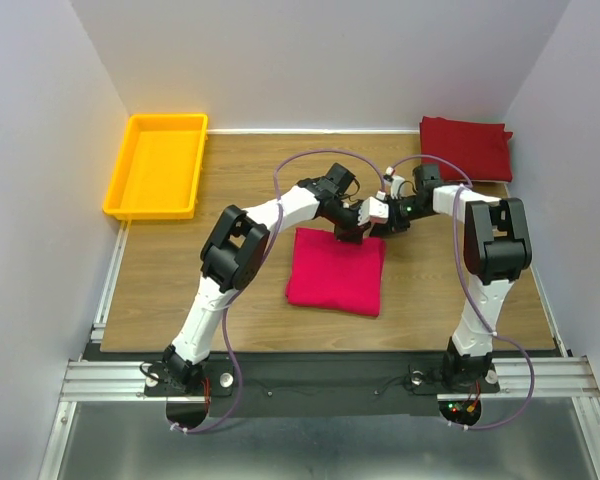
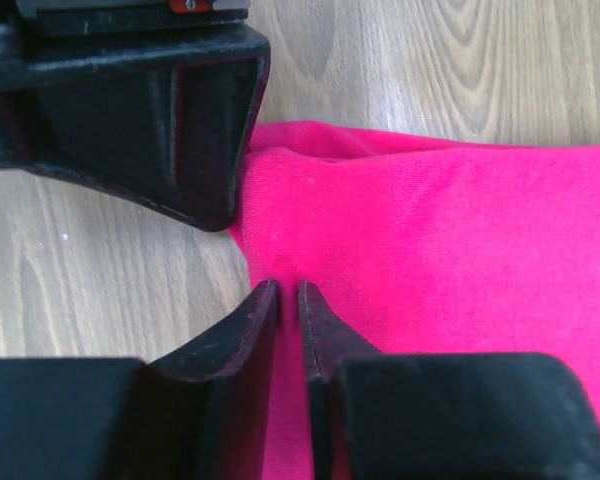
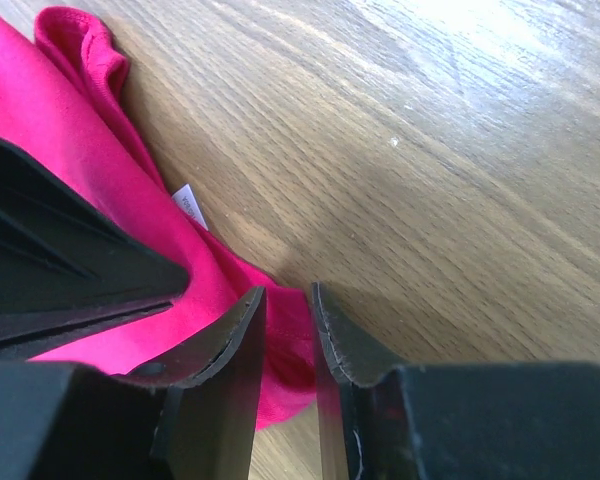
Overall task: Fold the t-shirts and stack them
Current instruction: Fold the tshirt
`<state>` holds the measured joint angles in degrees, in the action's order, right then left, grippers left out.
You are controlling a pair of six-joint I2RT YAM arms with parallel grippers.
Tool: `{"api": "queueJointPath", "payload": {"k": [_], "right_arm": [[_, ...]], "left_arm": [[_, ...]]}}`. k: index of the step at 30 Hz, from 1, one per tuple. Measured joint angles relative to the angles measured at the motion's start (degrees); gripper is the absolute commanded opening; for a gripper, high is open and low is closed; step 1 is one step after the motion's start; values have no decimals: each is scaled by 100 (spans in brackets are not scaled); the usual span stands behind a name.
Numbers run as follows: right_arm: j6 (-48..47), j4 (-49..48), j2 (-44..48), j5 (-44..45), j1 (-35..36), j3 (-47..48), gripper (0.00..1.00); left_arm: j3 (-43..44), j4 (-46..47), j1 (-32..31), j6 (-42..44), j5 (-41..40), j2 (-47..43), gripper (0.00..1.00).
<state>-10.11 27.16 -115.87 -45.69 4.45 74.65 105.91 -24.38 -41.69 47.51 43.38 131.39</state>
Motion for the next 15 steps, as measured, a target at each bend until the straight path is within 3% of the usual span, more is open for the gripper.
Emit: {"api": "queueJointPath", "payload": {"k": [3,15], "right_arm": [[-44,-48,0,-70,-2,-35,30],[-146,-98,-173,-308,-7,-37,27]], "left_arm": [[0,-9,0,-2,17,2,0],[-179,120,-210,175,35,-144,0]]}}
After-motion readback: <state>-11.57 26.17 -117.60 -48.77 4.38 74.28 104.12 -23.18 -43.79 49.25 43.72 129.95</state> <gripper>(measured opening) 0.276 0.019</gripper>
